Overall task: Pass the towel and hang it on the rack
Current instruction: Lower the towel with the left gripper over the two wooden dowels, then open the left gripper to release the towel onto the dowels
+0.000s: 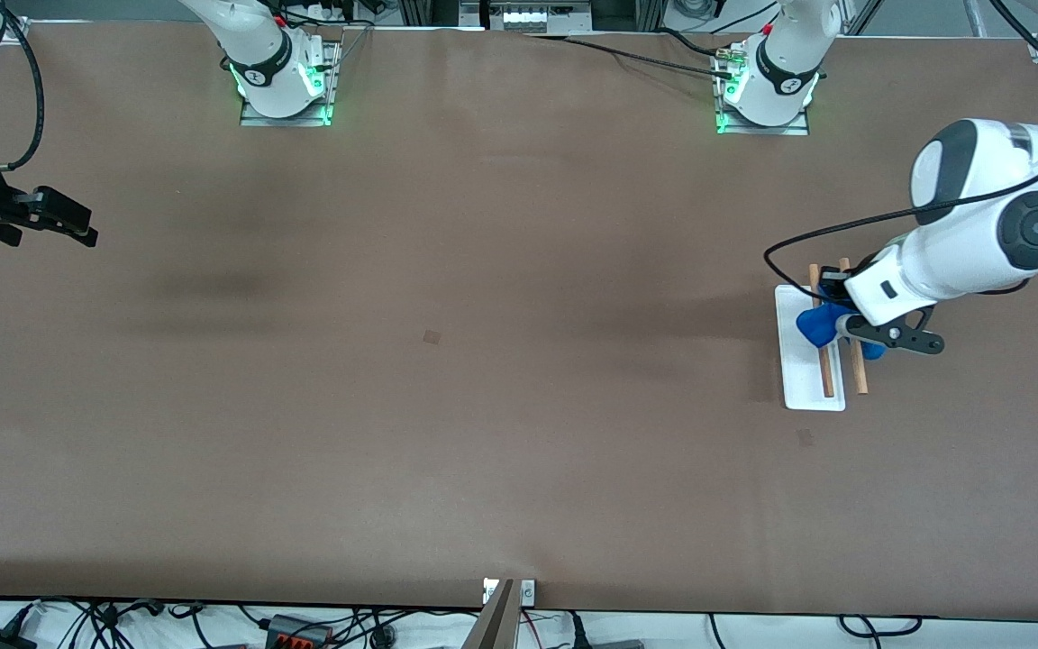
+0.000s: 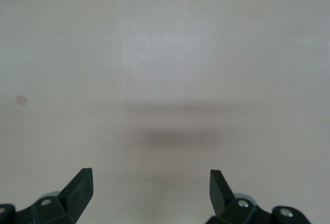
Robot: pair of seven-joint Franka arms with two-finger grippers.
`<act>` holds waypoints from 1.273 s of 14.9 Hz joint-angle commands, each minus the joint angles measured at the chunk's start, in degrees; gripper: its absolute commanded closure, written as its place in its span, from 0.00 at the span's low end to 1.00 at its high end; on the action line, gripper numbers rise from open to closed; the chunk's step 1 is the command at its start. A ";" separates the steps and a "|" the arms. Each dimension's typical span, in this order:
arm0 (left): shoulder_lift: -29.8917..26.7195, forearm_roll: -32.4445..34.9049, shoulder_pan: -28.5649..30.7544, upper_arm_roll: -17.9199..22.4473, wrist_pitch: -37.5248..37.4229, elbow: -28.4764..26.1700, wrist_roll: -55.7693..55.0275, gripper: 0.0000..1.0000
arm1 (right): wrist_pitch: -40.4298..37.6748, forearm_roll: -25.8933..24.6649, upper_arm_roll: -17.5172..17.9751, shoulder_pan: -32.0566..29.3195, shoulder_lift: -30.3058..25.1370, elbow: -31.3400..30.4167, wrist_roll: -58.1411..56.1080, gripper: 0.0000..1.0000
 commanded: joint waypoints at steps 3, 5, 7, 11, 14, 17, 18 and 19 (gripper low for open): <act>0.31 0.24 0.51 -0.60 6.72 -4.08 -1.07 0.98 | -0.38 -0.92 0.82 -0.72 -0.89 -0.21 -0.05 0.00; 0.31 0.24 0.51 -0.51 8.92 -5.40 -1.07 0.97 | -0.29 -0.92 0.82 -0.81 -0.54 -0.21 -0.05 0.00; 1.36 0.24 0.51 -0.60 9.63 -5.23 -0.98 0.93 | -0.03 -0.83 0.82 -0.72 -0.45 -0.12 -0.05 0.00; 1.71 0.42 0.86 -0.51 9.72 -4.88 -0.46 0.80 | -0.12 -0.83 0.82 -0.72 -0.45 -0.12 -0.05 0.00; 2.24 0.60 1.12 -0.42 9.63 -4.09 -0.28 0.68 | -0.21 -0.75 0.82 -0.81 -0.45 -0.04 0.04 0.00; 2.16 0.68 1.12 -0.42 9.54 -3.91 -0.19 0.68 | -0.03 -0.30 0.73 -0.90 -0.45 -0.03 0.04 0.00; 2.16 0.68 1.12 -0.42 9.54 -3.91 -0.11 0.67 | -0.03 -0.30 0.73 -0.90 -0.45 -0.03 0.04 0.00; 2.16 0.60 1.12 -0.42 9.37 -3.56 -0.11 0.64 | -0.03 -0.39 0.73 -0.90 -0.45 -0.03 0.04 0.00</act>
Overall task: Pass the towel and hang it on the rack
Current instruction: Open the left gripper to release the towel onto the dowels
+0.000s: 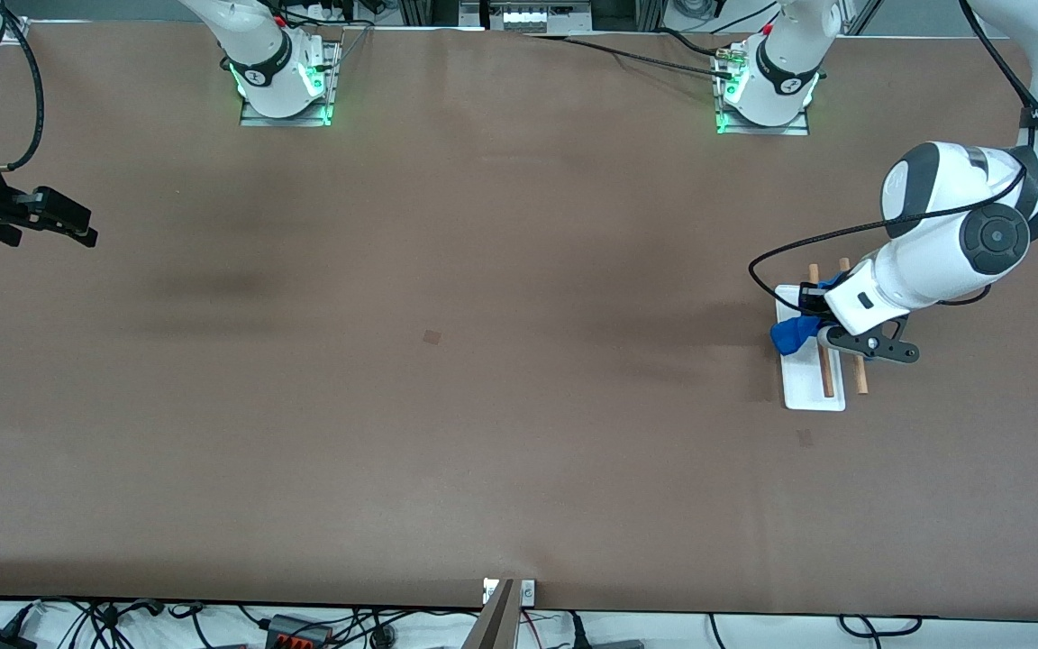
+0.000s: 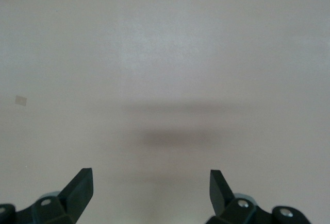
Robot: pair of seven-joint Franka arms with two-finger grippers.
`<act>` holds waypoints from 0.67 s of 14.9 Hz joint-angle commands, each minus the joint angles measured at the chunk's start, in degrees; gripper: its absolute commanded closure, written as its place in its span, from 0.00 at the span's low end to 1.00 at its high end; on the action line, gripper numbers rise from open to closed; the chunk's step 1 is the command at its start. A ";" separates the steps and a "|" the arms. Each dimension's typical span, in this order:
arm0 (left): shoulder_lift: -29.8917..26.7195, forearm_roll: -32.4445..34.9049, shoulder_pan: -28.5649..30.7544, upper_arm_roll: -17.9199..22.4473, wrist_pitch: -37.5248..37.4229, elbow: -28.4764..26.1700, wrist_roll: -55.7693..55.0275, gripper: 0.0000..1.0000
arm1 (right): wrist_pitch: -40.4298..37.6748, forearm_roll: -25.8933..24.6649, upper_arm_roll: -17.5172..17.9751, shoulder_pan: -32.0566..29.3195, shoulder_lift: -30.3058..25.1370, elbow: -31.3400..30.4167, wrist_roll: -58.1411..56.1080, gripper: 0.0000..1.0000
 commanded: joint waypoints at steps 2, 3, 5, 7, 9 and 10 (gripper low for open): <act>0.17 0.60 0.46 -0.33 -0.27 1.22 0.17 0.58 | -0.16 -0.38 0.73 -0.81 -0.49 -0.03 0.03 0.00; 0.17 0.60 0.47 -0.33 -0.36 1.23 -0.35 0.50 | -0.16 -0.38 0.73 -0.81 -0.49 -0.03 0.03 0.00; 0.17 0.60 0.47 -0.33 -0.36 1.31 0.16 0.36 | -0.16 -0.38 0.73 -0.81 -0.49 -0.03 0.03 0.00; 0.17 0.60 0.47 -0.33 -0.36 1.40 0.34 0.24 | -0.07 -0.38 0.73 -0.81 -0.40 -0.03 0.03 0.00; 0.08 0.60 0.47 -0.42 -0.36 1.40 0.35 0.25 | -0.07 -0.38 0.73 -0.89 -0.40 -0.03 0.03 0.00; 0.00 0.60 0.47 -0.42 -0.36 1.40 0.35 0.25 | -0.07 -0.38 0.73 -0.89 -0.40 -0.03 0.03 0.00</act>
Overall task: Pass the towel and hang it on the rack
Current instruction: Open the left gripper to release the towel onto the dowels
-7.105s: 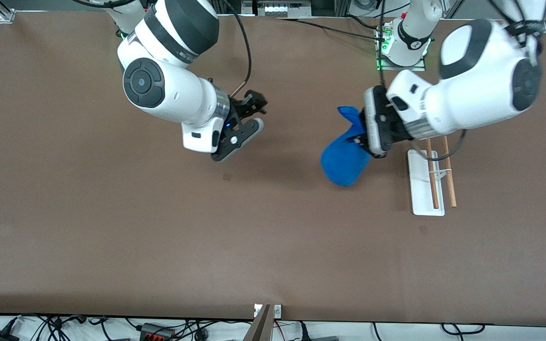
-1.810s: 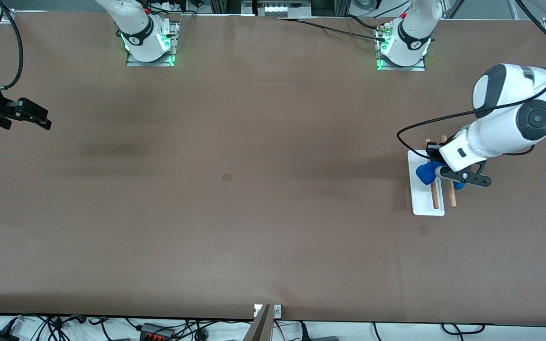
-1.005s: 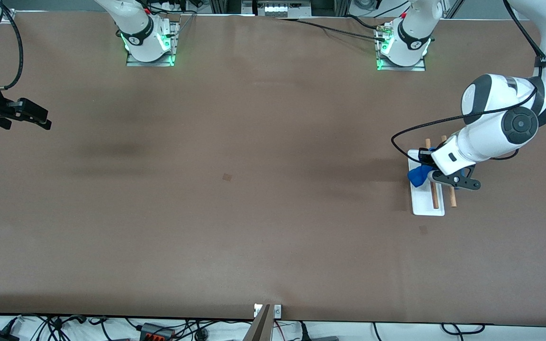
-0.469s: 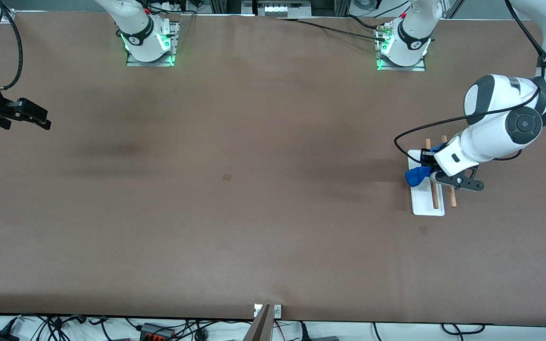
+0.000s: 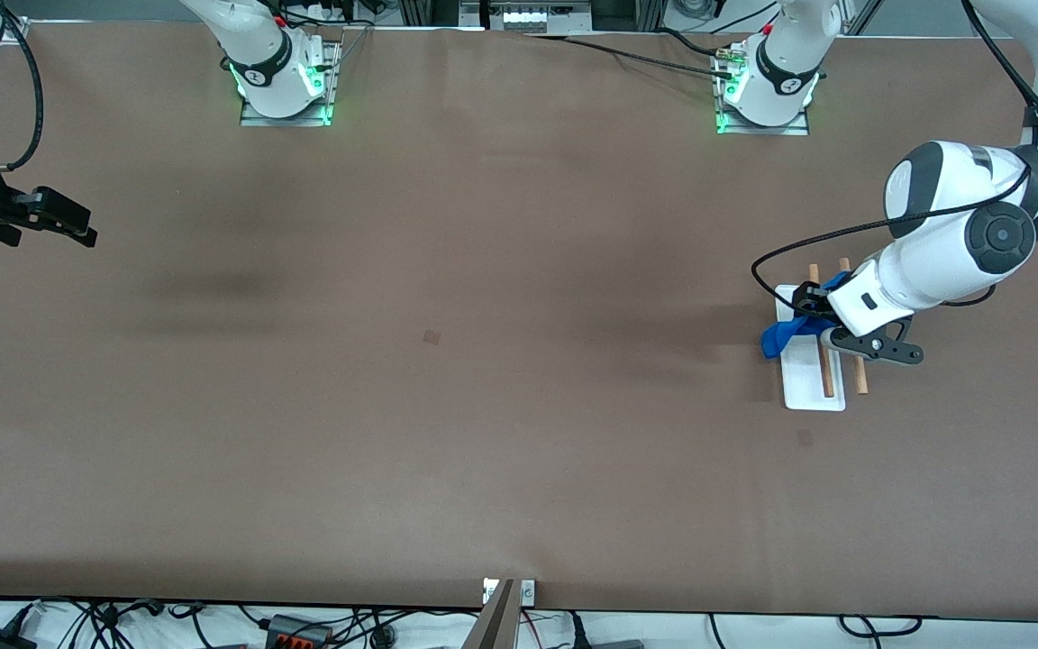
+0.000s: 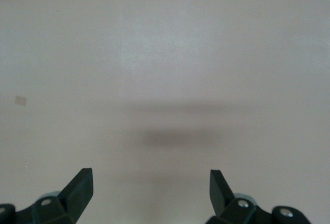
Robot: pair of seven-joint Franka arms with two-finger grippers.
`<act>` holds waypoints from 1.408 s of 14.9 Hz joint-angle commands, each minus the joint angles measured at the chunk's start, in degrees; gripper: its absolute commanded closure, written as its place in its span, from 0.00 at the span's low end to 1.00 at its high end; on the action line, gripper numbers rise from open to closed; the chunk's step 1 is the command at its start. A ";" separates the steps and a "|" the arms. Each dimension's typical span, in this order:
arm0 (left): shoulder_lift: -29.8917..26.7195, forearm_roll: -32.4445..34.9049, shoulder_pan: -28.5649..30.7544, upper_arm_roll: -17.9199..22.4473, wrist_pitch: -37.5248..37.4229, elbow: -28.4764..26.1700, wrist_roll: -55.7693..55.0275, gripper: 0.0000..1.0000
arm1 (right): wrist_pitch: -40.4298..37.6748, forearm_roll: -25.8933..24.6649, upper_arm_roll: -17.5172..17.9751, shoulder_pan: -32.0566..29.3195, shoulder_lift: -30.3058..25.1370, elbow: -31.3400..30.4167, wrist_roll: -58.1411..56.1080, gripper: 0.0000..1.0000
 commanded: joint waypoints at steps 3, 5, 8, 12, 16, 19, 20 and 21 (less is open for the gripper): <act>-0.18 0.60 0.57 -0.42 -0.45 0.74 0.42 0.18 | -0.16 -0.38 0.73 -0.77 -0.14 -0.03 0.03 0.00; -0.36 0.60 0.66 -0.42 -0.45 0.83 0.42 0.17 | -0.16 -0.38 0.73 -0.77 -0.14 -0.03 0.03 0.00; -0.44 0.51 1.36 -0.42 -0.89 1.52 2.17 0.17 | -0.25 -0.38 0.73 -0.77 -0.14 -0.03 0.03 0.00; -0.36 0.51 1.62 -0.42 -5.01 4.60 2.53 0.18 | -0.25 -0.38 0.73 -0.77 -0.14 0.05 0.03 0.00; -0.36 0.51 1.71 -0.16 -6.95 6.71 3.32 0.18 | -0.16 -0.38 0.73 -0.77 -0.14 0.05 0.03 0.00; -0.36 0.51 1.62 -0.07 -10.10 9.34 3.06 0.17 | -0.25 -0.38 0.73 -0.77 -0.23 0.05 0.03 0.00; -0.27 0.51 1.62 -0.07 -11.68 10.74 3.06 0.17 | -0.25 -0.47 0.73 -0.77 -0.31 0.05 0.03 0.00; -0.09 0.51 1.54 -0.07 -13.53 12.33 3.06 0.17 | -0.33 -0.56 0.73 -0.77 -0.32 0.05 0.03 0.00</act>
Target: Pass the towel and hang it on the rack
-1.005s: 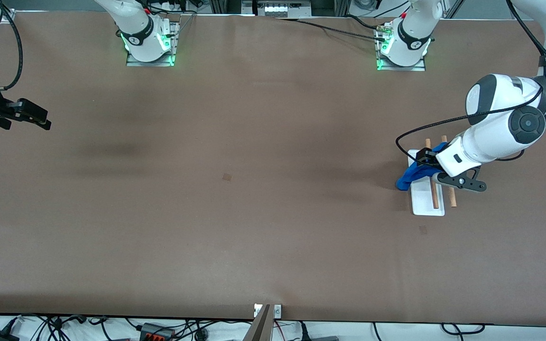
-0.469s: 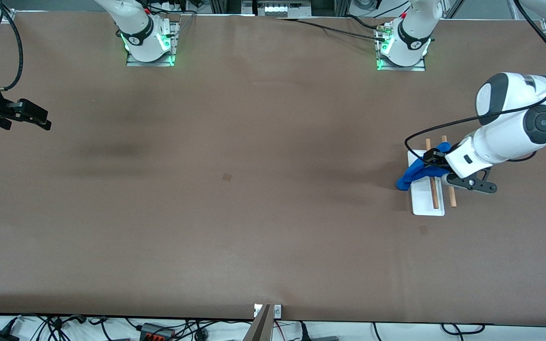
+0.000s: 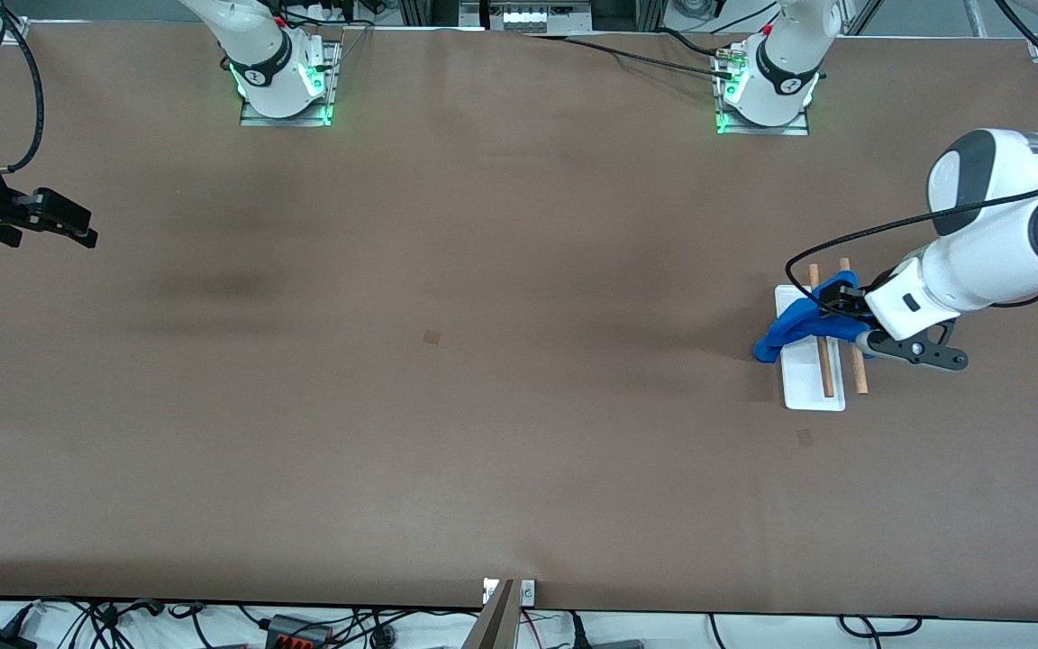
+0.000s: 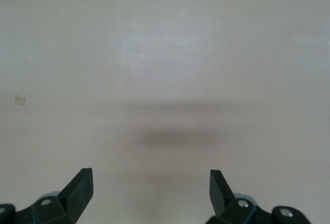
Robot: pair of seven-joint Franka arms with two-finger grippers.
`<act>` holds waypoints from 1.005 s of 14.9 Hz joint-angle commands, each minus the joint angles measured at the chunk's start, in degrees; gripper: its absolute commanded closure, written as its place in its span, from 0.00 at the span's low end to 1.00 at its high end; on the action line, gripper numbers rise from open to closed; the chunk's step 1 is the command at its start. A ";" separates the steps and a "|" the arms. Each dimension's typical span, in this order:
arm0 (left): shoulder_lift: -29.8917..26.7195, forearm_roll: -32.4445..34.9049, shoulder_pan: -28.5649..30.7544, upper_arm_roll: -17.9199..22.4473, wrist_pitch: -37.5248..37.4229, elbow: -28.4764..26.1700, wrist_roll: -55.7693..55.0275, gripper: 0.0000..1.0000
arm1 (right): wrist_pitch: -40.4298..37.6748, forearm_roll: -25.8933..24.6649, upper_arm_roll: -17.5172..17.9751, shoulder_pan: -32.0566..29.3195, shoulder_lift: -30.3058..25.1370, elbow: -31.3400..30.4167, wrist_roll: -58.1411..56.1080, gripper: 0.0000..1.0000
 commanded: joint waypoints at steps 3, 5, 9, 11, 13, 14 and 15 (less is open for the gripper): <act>0.14 0.60 0.18 -0.11 -8.18 7.19 1.08 0.16 | -0.33 -0.73 0.73 -0.73 -0.49 -0.03 0.03 0.00; 0.23 0.60 0.18 -0.11 -10.64 9.48 1.16 0.14 | -0.33 -0.73 0.64 -0.73 -0.49 0.06 -0.06 0.00; 0.76 0.34 0.18 -0.02 -14.69 13.78 1.43 0.07 | -0.16 -0.73 0.64 -0.82 -0.49 0.06 0.03 0.00; 1.72 0.16 0.35 -0.02 -17.41 16.77 1.43 0.00 | -0.25 -0.73 0.64 -0.82 -0.49 0.06 0.03 0.00; 1.55 0.24 0.44 0.07 -17.60 17.05 1.60 0.00 | -0.42 -0.73 0.55 -0.91 -0.57 0.06 -0.06 0.00; 0.42 0.16 0.18 0.16 -17.51 16.70 1.60 0.00 | -0.42 -0.73 0.64 -0.82 -0.57 0.06 -0.06 0.00; -0.72 0.16 0.09 0.33 -17.08 16.26 1.52 0.00 | -0.42 -0.73 0.64 -0.82 -0.57 0.06 -0.06 0.00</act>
